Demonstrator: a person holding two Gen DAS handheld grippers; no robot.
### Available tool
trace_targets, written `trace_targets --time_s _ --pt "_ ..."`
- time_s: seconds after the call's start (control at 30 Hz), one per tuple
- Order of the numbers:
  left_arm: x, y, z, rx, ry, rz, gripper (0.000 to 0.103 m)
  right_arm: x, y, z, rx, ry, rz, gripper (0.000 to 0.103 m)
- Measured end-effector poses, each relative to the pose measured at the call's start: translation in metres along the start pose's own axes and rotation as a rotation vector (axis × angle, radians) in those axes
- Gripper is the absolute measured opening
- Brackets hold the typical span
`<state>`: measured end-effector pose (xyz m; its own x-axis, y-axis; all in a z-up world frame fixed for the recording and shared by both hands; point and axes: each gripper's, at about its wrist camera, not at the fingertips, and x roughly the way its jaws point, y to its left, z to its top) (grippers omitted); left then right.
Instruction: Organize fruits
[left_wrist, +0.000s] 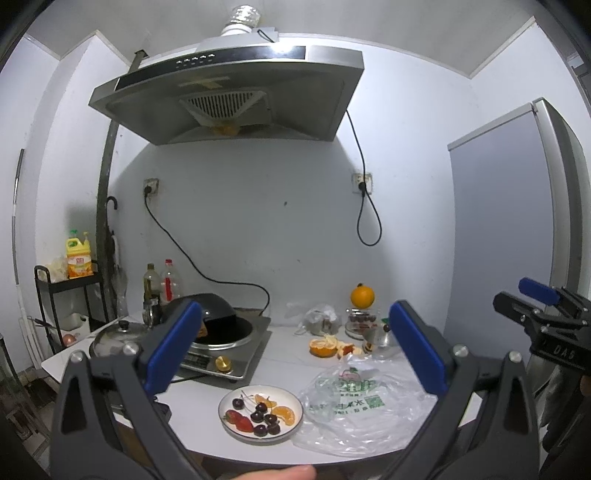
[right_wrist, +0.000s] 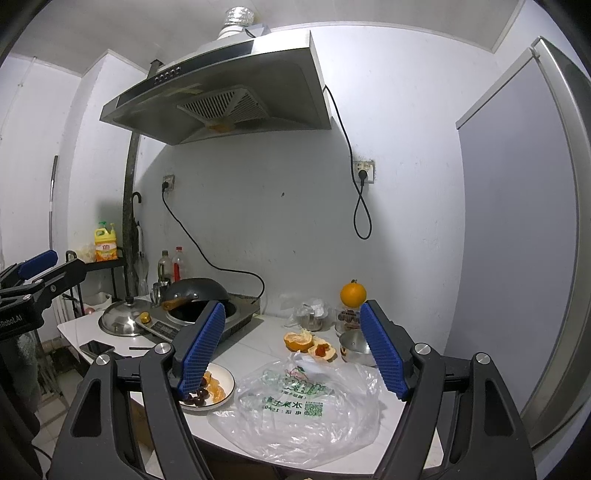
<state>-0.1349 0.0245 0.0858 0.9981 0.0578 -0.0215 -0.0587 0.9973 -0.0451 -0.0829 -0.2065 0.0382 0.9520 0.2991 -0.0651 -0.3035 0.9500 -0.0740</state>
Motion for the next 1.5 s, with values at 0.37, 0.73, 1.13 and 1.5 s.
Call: trace_targets --time_s 0.37,0.73,1.13,1.5 --pt "0.001 0.0014 -0.0006 -0.002 0.002 -0.004 0.102 0.0 0.0003 -0.0002 0.001 0.003 0.0 0.078" --pt "0.0024 -0.0018 -0.0021 0.002 0.004 -0.015 0.102 0.0003 0.0004 -0.0004 0.001 0.004 0.0 0.078" --pt "0.0051 -0.0034 -0.0039 0.002 0.01 -0.025 0.102 0.0003 -0.0002 0.0001 0.001 0.005 0.001 0.078" --pt "0.0049 -0.0018 -0.006 -0.012 0.011 -0.027 0.102 -0.0001 0.0009 -0.0009 0.0 0.009 0.0 0.078"
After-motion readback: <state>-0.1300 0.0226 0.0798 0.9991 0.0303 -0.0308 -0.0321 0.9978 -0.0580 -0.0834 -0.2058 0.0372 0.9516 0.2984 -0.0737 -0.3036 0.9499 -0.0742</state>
